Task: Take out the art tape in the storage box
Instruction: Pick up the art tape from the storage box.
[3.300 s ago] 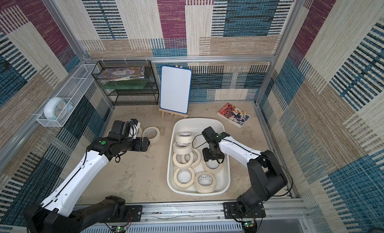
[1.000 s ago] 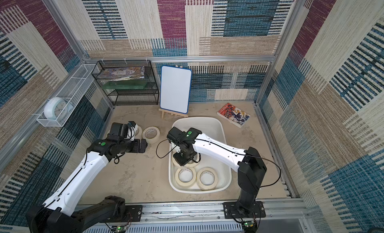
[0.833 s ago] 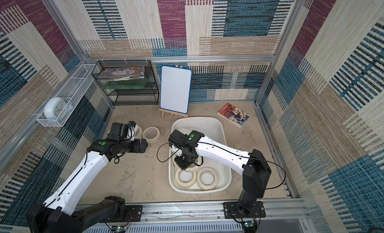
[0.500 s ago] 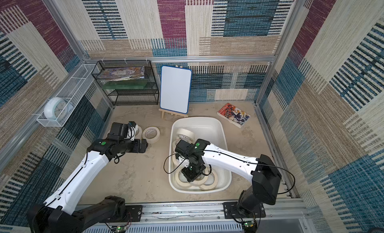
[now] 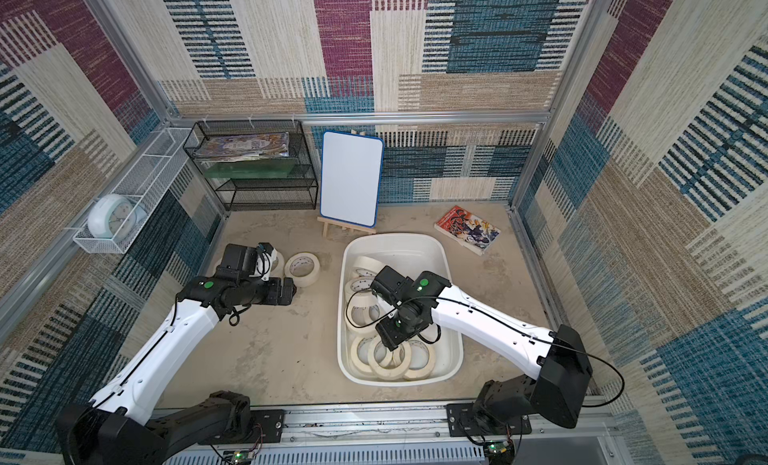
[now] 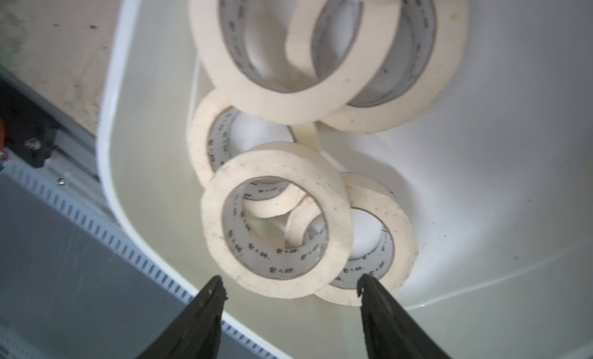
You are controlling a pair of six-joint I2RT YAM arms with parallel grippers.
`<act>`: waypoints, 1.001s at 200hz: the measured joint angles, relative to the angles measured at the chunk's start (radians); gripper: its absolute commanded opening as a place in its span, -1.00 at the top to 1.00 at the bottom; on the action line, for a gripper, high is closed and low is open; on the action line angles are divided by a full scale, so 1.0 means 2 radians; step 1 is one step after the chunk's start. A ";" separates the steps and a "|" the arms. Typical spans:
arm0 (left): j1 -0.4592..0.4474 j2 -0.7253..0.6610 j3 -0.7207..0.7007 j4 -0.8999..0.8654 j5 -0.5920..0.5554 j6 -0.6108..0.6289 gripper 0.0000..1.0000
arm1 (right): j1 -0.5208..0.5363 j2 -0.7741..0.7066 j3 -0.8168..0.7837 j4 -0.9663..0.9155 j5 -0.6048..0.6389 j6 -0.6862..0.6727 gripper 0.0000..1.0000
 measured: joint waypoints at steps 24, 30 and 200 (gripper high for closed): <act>0.000 0.000 0.000 0.000 0.006 0.000 -0.99 | -0.019 0.000 -0.045 0.015 0.006 0.000 -0.35; 0.000 0.000 0.000 0.000 0.008 0.000 -0.99 | -0.023 0.002 -0.053 0.021 0.006 0.000 -0.34; -0.188 -0.003 0.092 -0.008 -0.002 -0.052 -0.98 | -0.035 0.123 0.147 0.032 0.103 -0.033 1.00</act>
